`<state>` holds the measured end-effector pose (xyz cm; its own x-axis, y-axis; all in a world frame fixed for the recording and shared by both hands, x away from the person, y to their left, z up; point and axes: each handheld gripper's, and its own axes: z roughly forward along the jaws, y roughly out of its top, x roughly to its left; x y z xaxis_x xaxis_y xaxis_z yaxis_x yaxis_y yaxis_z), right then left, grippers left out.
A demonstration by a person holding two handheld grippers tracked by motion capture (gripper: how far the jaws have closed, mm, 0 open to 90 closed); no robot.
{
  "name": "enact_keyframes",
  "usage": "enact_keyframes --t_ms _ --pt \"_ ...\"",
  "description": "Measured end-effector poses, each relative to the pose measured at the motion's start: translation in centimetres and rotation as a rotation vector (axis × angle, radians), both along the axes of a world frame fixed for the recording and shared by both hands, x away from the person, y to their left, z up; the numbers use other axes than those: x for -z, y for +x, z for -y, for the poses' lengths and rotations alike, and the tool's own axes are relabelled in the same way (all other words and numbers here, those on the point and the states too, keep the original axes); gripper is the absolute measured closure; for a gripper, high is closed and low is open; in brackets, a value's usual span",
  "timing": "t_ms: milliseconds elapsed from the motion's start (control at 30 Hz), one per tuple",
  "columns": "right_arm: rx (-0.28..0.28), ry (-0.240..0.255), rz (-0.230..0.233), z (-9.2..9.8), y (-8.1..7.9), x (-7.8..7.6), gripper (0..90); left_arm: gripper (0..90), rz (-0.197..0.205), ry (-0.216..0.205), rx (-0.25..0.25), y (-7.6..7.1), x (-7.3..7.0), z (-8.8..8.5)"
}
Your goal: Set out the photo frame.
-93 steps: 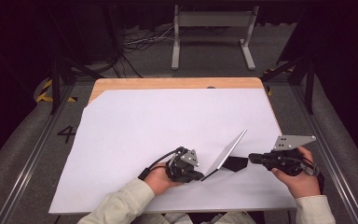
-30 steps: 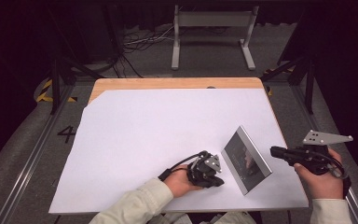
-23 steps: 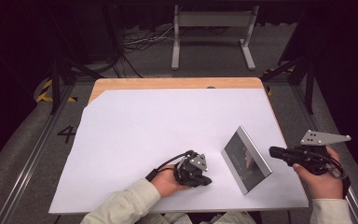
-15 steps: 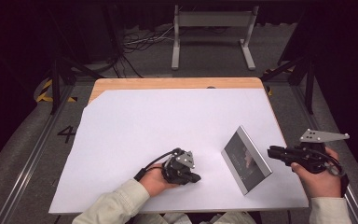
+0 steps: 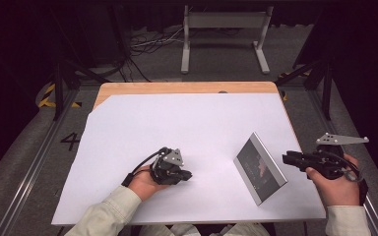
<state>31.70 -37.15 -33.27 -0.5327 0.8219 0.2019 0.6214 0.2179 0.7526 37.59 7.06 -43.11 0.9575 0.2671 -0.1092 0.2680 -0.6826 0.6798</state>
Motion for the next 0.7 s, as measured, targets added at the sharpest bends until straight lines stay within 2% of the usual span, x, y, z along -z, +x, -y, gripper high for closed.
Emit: enact_keyframes --t_ms 300,400,533,633,700 --pt "0.037 -0.044 0.002 -0.7 0.0 -0.6 64.5 85.1 -0.006 -0.005 -0.046 0.8 0.3 -1.1" --pt "0.042 -0.045 -0.003 -0.7 0.3 -0.6 63.9 85.1 -0.011 -0.011 -0.07 1.1 0.7 -1.4" --pt "0.054 -0.038 -0.03 -0.7 0.5 -0.6 66.3 84.5 -0.005 -0.042 -0.086 1.5 1.3 -1.9" --pt "0.062 -0.069 -0.071 -0.8 1.1 -0.9 66.9 84.6 -0.007 -0.069 -0.102 1.7 1.6 -2.1" --pt "0.063 -0.084 -0.1 -0.9 1.6 -1.2 67.4 84.6 0.011 -0.072 -0.098 1.6 1.6 -2.1"
